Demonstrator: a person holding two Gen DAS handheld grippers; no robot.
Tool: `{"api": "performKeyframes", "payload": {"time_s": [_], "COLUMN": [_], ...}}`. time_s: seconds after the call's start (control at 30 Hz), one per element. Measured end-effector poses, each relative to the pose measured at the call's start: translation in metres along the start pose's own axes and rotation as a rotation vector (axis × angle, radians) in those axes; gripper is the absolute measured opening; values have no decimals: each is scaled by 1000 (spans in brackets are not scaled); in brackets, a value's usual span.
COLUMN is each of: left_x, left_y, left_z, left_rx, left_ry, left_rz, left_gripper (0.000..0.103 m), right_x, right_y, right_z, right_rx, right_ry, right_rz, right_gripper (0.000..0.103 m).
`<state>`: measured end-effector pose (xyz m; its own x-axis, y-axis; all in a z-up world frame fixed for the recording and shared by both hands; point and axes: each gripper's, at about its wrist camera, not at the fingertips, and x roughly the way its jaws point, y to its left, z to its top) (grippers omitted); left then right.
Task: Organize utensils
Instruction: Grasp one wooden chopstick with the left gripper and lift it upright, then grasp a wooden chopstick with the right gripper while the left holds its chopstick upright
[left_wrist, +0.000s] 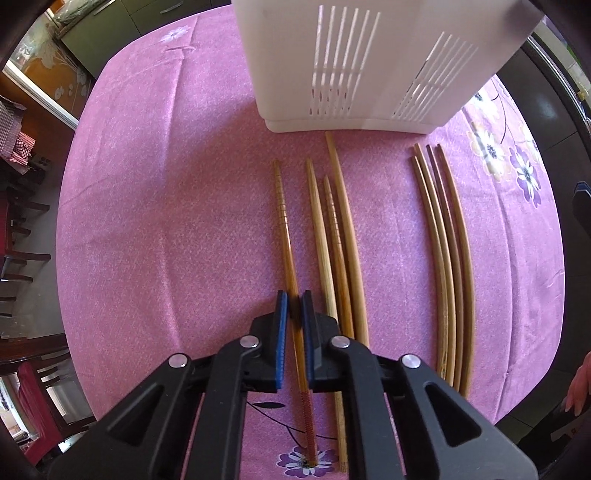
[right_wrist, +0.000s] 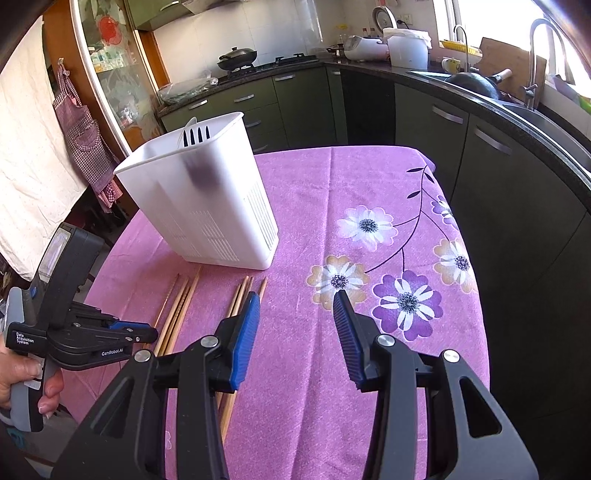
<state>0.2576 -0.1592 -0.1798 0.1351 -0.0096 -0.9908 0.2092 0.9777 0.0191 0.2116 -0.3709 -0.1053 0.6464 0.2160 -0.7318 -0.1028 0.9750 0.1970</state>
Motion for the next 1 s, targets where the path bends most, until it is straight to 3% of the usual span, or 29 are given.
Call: {"api": "performKeyframes", "payload": {"time_s": [0.27, 0.67, 0.83, 1.0], "left_x": [-12, -113, -138, -143], "left_y": [17, 42, 51, 55], "left_z": [9, -23, -45, -57], "left_rx": [-10, 10, 25, 41], "left_ry": [-24, -287, -374, -400], "left_rz": [-47, -90, -84, -85], "left_gripper": [7, 7, 7, 7], "right_x": [9, 40, 61, 80], "right_y": [11, 34, 37, 38], "right_z": [-5, -11, -12, -12], "right_rx": [-44, -75, -72, -56], "right_ry": [65, 242, 363, 461], "right_rz": [8, 67, 78, 59], "right_gripper": [42, 42, 23, 17]}}
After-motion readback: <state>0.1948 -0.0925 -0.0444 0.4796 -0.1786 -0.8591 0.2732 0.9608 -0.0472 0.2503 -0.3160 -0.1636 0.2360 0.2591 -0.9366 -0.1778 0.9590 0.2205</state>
